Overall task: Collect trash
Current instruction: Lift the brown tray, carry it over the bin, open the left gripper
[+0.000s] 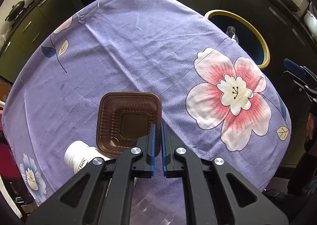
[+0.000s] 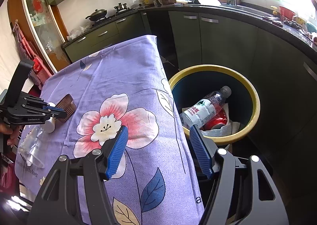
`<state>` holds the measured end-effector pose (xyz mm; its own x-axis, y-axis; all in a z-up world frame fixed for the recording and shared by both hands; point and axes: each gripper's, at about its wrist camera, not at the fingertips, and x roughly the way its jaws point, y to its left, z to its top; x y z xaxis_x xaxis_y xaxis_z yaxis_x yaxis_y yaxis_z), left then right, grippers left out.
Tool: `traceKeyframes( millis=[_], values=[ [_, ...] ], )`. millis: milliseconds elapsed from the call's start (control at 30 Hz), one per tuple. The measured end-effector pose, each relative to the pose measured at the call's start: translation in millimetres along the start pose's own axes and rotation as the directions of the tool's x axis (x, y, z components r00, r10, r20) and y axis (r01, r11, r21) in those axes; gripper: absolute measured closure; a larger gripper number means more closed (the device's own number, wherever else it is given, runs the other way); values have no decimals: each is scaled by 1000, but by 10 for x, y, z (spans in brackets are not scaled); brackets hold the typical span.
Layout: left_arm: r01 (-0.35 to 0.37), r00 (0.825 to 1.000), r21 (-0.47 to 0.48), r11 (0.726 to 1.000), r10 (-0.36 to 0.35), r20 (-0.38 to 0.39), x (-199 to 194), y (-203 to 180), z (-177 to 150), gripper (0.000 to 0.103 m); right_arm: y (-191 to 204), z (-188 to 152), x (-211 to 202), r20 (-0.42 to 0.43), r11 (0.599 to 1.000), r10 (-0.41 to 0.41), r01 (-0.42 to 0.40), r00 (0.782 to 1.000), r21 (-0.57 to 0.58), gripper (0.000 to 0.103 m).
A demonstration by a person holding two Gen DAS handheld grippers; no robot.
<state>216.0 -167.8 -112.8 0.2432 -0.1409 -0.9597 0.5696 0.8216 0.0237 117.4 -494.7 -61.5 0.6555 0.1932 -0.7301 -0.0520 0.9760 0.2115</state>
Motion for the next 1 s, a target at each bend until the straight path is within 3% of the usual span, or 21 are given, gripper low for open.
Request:
traceKeyframes(
  millis=[367,767,1000],
  values=[
    [-13,999,4,1000,13,-52,163,32,28,95,-46,-29,28,-9,1000,13,-13,1000,11,38],
    [-20,999,48,999,18,50,-153,-132,111,99,-209,-30,-84,20,999,-10,9,1000,50,37],
    [25,991,154,988,-45,129,-486,-570,336,99,-384,-37,-213,49,994,-66,61,997,85,38]
  ],
)
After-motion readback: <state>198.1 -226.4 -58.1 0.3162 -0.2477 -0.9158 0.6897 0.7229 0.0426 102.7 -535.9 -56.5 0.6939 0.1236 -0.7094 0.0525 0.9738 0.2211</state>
